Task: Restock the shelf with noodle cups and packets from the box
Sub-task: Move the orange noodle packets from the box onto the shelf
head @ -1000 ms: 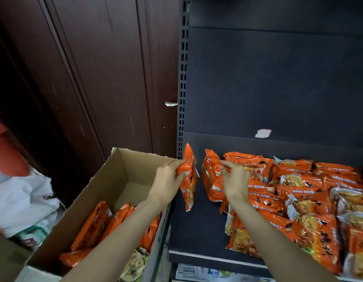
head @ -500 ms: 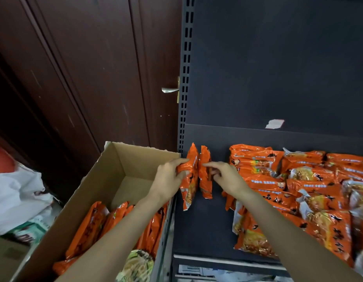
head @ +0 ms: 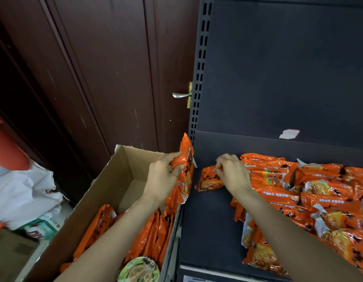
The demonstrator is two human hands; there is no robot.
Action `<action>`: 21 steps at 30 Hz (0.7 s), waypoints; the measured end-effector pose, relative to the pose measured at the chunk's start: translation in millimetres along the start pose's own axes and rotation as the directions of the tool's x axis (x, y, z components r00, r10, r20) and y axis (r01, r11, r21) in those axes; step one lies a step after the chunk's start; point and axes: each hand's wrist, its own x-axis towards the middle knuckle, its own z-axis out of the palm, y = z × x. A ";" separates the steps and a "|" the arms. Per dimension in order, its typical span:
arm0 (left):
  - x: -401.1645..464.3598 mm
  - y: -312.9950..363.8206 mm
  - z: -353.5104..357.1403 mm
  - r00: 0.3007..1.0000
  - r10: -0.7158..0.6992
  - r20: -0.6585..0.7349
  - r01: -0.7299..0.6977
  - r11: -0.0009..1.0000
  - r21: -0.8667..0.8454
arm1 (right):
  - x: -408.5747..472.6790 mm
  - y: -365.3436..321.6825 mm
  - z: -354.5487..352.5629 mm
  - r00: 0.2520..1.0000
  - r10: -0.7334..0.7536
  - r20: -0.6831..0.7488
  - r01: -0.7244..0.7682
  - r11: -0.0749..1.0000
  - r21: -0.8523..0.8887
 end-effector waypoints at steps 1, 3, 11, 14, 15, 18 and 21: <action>1.2 0.3 -2.6 1.000 0.006 -0.013 -0.006 1.000 0.007 | 4.0 -2.2 1.4 1.000 0.012 -0.001 -0.012 1.000 -0.013; 2.5 1.7 -7.3 0.999 0.025 -0.041 -0.025 1.000 0.013 | 11.8 -6.8 6.6 0.999 0.044 -0.010 -0.044 0.998 -0.037; 6.1 -4.2 -13.0 0.997 0.041 -0.067 -0.045 0.998 -0.054 | 33.2 -8.6 23.7 0.994 0.067 0.081 -0.051 0.982 -0.183; 5.1 -3.9 -13.9 0.996 0.033 -0.085 -0.038 0.998 -0.053 | 24.3 -3.0 27.2 0.993 0.029 0.118 -0.004 0.978 -0.207; 5.0 -2.9 -14.8 0.995 0.036 -0.090 -0.040 0.998 -0.040 | 20.6 -2.2 26.8 0.992 0.026 0.125 0.000 0.978 -0.209; 5.2 -1.3 -17.8 0.995 0.032 -0.099 -0.037 0.998 -0.046 | 10.8 -0.6 22.1 0.992 0.026 0.124 0.000 0.978 -0.206; 1.4 2.8 -22.1 0.993 0.044 -0.109 -0.052 0.996 -0.072 | 4.2 1.8 8.2 0.997 -0.003 0.073 0.012 0.992 -0.123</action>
